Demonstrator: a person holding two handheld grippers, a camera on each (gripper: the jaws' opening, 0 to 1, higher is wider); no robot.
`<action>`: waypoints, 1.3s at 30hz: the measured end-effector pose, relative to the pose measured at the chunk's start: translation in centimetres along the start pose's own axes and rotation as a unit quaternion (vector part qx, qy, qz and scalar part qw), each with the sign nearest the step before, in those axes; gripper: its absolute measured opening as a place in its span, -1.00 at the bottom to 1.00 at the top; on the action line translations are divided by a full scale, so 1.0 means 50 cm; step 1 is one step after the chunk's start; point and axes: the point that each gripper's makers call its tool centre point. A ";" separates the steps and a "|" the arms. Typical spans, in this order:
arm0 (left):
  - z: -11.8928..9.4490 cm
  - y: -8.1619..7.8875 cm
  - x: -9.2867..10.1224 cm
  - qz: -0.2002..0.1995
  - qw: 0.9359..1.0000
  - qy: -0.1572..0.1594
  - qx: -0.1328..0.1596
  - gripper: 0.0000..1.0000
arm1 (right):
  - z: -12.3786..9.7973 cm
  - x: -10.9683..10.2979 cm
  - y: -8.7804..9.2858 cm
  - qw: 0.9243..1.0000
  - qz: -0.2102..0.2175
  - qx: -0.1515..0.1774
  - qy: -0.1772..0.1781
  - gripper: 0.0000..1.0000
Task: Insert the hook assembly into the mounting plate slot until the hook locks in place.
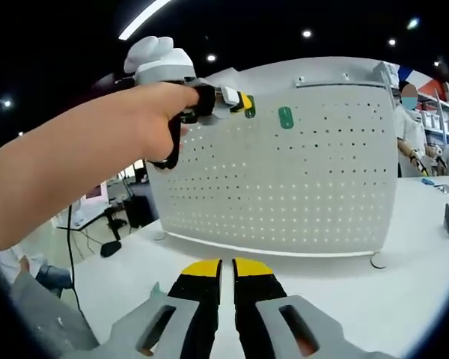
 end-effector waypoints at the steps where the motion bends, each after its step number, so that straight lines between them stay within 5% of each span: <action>1: 0.002 0.000 -0.001 0.000 1.000 -0.002 0.001 -0.94 | -0.002 0.002 -0.001 1.000 -0.001 0.000 -0.001 -0.91; 16: 0.028 0.014 -0.027 -0.028 0.999 -0.045 0.007 -0.94 | -0.003 -0.008 0.032 0.999 -0.018 -0.026 -0.036 -0.91; 39: 0.043 0.031 -0.024 -0.015 0.998 -0.056 -0.002 -0.94 | 0.001 -0.001 0.028 0.999 -0.018 -0.017 -0.045 -0.91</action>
Point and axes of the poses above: the point that each gripper's makers call its tool centre point, and the gripper's own axes: z roughly forward along the fingers, x roughly to its right, y roughly out of its underside, and after that the axes turned 9 degrees about y, right-handed
